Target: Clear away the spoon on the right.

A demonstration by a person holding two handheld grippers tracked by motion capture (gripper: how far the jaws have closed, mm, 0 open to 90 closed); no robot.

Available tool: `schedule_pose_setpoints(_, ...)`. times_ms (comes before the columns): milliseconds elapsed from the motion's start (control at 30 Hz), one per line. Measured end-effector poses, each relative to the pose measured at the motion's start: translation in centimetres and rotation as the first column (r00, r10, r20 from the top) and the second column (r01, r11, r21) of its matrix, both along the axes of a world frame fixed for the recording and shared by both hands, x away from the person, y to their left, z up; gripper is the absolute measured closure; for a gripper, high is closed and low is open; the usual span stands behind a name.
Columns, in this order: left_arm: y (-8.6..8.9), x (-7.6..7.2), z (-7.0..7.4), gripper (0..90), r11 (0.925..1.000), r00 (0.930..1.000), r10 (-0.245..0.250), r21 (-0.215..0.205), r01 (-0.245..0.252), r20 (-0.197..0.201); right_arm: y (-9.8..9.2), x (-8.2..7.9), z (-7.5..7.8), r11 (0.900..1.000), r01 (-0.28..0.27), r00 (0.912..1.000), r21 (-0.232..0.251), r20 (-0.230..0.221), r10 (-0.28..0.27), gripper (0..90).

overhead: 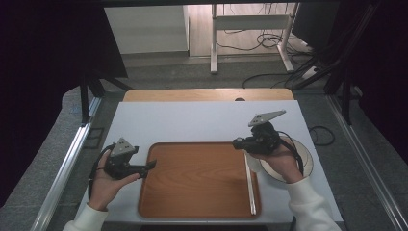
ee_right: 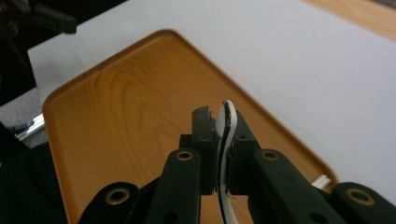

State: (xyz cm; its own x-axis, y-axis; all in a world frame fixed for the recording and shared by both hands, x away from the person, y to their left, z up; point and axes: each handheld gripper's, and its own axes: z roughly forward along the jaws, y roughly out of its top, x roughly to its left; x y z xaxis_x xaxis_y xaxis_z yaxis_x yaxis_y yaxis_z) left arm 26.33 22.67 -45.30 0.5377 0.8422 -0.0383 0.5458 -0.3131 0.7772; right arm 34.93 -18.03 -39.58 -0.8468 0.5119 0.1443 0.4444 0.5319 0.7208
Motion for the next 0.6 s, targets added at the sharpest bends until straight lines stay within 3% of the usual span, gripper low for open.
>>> schedule_pose_setpoints(233, -0.1, 0.1, -0.1, 16.6, 1.0000, 1.0000, -0.004, 0.002, 0.004, -0.004, 2.4, -0.4, -1.7, 0.998, -0.052, 0.9981, -0.045, -0.036, 0.050, 85.4)
schedule_pose_setpoints(367, 0.0, 0.0, 0.0, 16.7, 1.0000, 1.0000, -0.003, 0.002, 0.003, -0.003, 4.5, -0.7, -3.5, 0.989, -0.087, 0.9946, -0.116, -0.066, 0.080, 85.3)
schedule_pose_setpoints(600, 0.0, 0.1, -0.1, 16.7, 1.0000, 1.0000, -0.002, 0.002, 0.002, -0.006, 5.9, -0.8, -5.2, 0.980, -0.117, 0.9902, -0.163, -0.096, 0.102, 85.3)
